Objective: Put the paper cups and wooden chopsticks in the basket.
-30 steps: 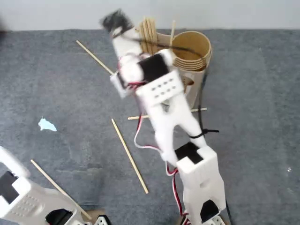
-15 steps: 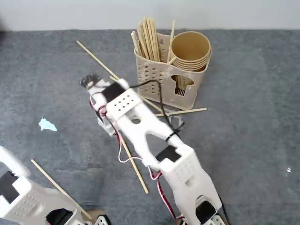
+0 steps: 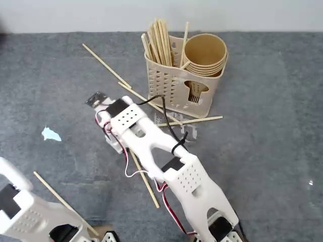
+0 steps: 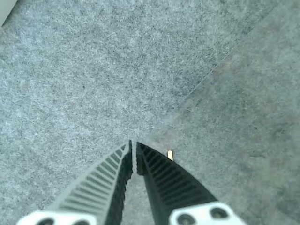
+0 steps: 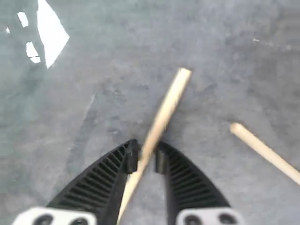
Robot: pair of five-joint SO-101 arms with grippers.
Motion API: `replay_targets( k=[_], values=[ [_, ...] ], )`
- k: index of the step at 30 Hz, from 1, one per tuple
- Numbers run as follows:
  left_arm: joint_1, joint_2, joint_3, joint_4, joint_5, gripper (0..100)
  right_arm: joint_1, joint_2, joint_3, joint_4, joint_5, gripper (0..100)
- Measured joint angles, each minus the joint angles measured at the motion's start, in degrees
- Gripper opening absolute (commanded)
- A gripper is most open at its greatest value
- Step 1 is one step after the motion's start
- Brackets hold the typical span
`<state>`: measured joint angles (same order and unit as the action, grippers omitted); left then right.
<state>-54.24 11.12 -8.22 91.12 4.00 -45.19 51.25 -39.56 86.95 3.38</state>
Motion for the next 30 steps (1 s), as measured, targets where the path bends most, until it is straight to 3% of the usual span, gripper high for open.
replay_targets(
  k=[9, 19, 24, 30],
  values=[
    [0.00, 0.00, 0.00, 0.00, 0.00, 1, -0.79, -4.31, 0.88, 5.19, 0.09, 0.8],
    [0.00, 0.00, 0.00, 0.00, 0.00, 1, 2.20, -30.33, 0.88, 10.20, 2.02, 0.8],
    [0.00, 0.00, 0.00, 0.00, 0.00, 1, 8.44, -42.29, 0.88, 5.19, 4.75, 0.8],
    [0.00, 0.00, 0.00, 0.00, 0.00, 1, 14.95, -51.08, 0.88, -8.35, 4.84, 0.8]
  ],
)
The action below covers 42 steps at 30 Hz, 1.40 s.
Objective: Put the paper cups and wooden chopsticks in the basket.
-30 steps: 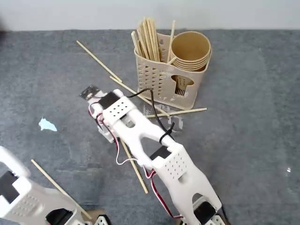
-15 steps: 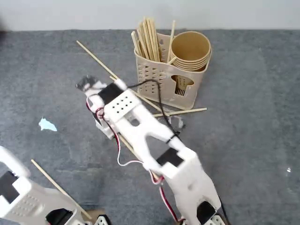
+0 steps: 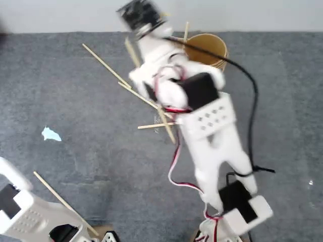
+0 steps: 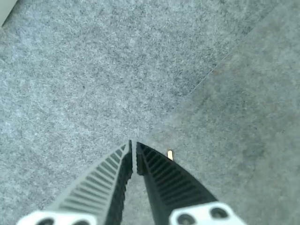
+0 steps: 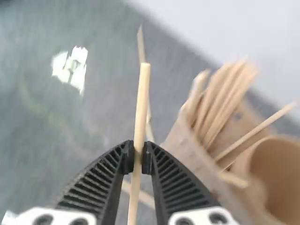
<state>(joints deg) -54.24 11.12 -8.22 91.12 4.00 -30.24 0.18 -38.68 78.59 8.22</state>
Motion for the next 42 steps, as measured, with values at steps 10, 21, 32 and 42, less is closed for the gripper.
replay_targets(
  k=[10, 21, 32, 42],
  values=[
    [0.00, 0.00, 0.00, 0.00, 0.00, 1, 6.24, -1.32, 0.00, -28.04, 0.00, 0.8],
    [0.00, 0.00, 0.00, 0.00, 0.00, 1, 11.16, 9.49, 0.26, -38.51, 0.00, 1.1],
    [0.00, 0.00, 0.00, 0.00, 0.00, 1, 11.34, 9.67, 0.62, -33.14, -2.02, 10.8],
    [2.73, 0.00, 0.00, 3.52, 0.00, 1, 5.36, 0.35, 0.62, -4.75, -3.96, 5.3]
  ],
)
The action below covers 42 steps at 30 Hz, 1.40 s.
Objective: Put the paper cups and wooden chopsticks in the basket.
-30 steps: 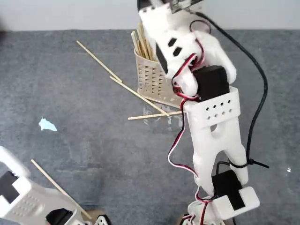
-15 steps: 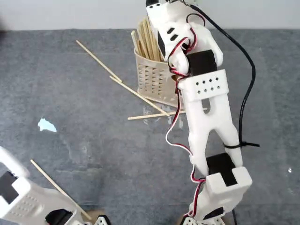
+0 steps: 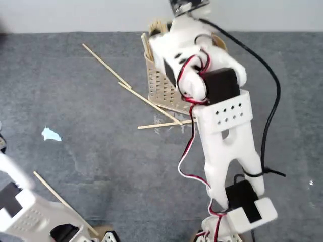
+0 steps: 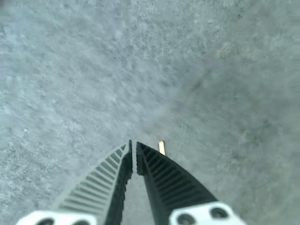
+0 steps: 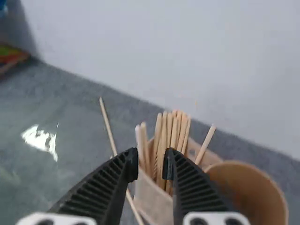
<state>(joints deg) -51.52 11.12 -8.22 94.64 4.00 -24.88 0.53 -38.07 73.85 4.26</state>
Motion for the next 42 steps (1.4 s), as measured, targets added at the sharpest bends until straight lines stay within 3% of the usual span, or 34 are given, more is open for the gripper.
replay_targets(
  k=[2, 8, 14, 20, 31, 42],
  values=[
    [1.05, 0.00, 0.00, 2.20, 0.00, 1, -1.58, -0.26, 0.00, 7.03, -0.35, 0.2],
    [3.69, 0.00, 0.00, 4.13, -0.18, 1, -5.27, -0.26, 0.00, 25.41, -8.00, 0.8],
    [3.87, 0.00, 0.00, 4.48, -1.67, 1, -5.63, -4.31, 3.34, 26.64, -9.85, 0.8],
    [3.87, -3.52, 3.87, 4.48, -4.48, 1, -8.00, -13.89, 19.69, 26.64, -9.93, 0.8],
    [5.89, -31.56, 24.62, 4.66, -4.92, 1, -8.09, -33.93, 59.52, 10.81, -13.27, 0.9],
    [5.71, -30.42, 39.91, -8.09, 1.32, 1, -8.09, -52.22, 90.81, -4.75, -14.51, 1.2]
  ],
)
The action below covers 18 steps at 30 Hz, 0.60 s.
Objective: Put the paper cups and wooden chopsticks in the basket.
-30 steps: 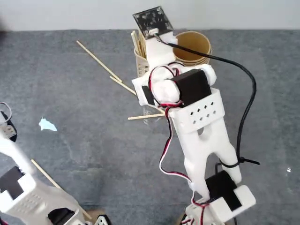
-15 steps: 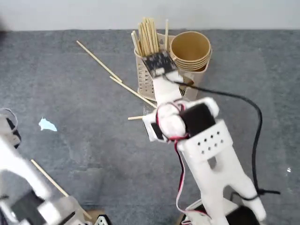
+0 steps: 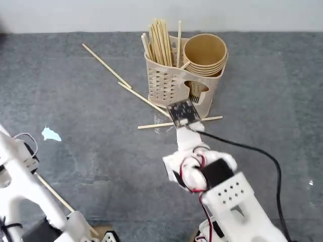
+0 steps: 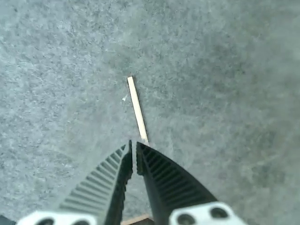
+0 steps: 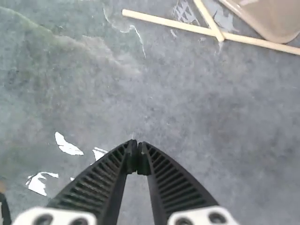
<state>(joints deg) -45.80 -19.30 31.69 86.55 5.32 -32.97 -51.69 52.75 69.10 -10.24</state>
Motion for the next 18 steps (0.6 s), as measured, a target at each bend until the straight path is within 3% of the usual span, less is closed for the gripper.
replay_targets(
  k=[10, 18],
  values=[
    [-2.29, 0.18, 9.14, -10.55, -2.90, 2, 0.00, -11.25, 20.48, -16.62, 0.00, 0.9],
    [-4.66, 0.44, 11.34, -12.48, -7.12, 3, 0.00, -16.26, 26.73, -19.96, 0.00, 0.9]
  ],
)
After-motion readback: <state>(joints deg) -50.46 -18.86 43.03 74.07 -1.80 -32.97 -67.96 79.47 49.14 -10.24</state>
